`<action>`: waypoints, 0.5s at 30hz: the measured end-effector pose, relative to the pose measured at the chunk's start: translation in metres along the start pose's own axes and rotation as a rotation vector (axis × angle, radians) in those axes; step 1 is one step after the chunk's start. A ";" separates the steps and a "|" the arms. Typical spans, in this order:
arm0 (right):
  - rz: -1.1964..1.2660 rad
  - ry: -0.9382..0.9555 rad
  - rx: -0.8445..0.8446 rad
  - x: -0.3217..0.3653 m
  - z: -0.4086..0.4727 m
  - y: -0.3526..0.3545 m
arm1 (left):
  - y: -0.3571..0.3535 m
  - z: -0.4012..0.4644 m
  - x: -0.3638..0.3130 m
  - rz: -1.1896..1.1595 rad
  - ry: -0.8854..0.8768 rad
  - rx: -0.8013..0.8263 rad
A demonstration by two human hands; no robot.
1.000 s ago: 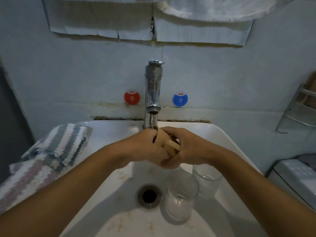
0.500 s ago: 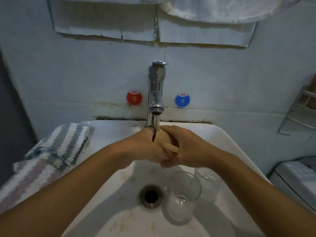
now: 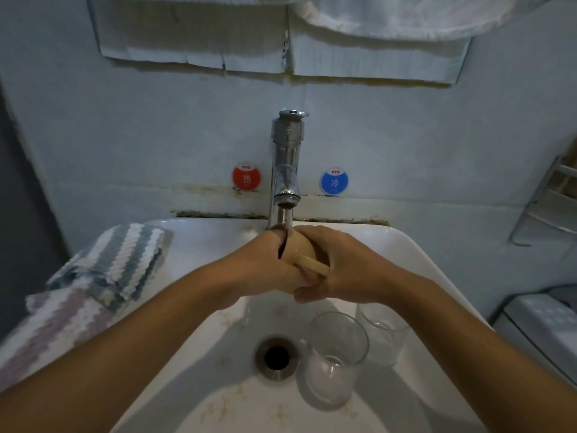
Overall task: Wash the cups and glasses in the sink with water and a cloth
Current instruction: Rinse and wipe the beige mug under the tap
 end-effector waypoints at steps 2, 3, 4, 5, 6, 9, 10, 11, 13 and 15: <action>-0.023 0.009 0.022 0.001 -0.001 -0.003 | -0.003 0.001 0.005 -0.023 0.040 0.047; -0.037 0.014 0.034 0.002 -0.001 -0.005 | -0.003 0.001 0.007 -0.031 0.063 0.057; -0.047 0.021 0.044 0.003 -0.002 -0.006 | -0.004 -0.002 0.008 -0.038 0.090 0.074; -0.050 0.026 0.051 0.004 -0.002 -0.007 | -0.003 -0.004 0.009 -0.057 0.100 0.100; -0.047 0.030 0.058 0.004 -0.002 -0.008 | -0.002 -0.007 0.010 -0.086 0.096 0.114; -0.029 0.037 0.045 0.003 0.000 -0.007 | -0.002 -0.009 0.000 -0.083 0.052 0.085; -0.017 0.033 0.035 0.002 0.000 -0.007 | -0.004 -0.009 -0.004 -0.078 0.029 0.081; -0.009 0.027 0.024 0.002 0.000 -0.006 | -0.004 -0.007 -0.004 -0.058 -0.006 0.093; -0.017 0.017 0.006 0.002 0.001 -0.004 | -0.001 -0.002 0.000 -0.079 -0.028 0.043; -0.028 0.018 0.005 0.002 0.001 -0.005 | -0.002 0.001 0.005 -0.031 -0.010 0.046</action>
Point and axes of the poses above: each hand's wrist, its own z-axis towards the middle knuckle, its own y-axis out of the back of the hand, x = y × z, the point moved 5 cm from there along z, towards the middle knuckle, and after that the axes turned 5 degrees about -z, right-handed, at the moved point
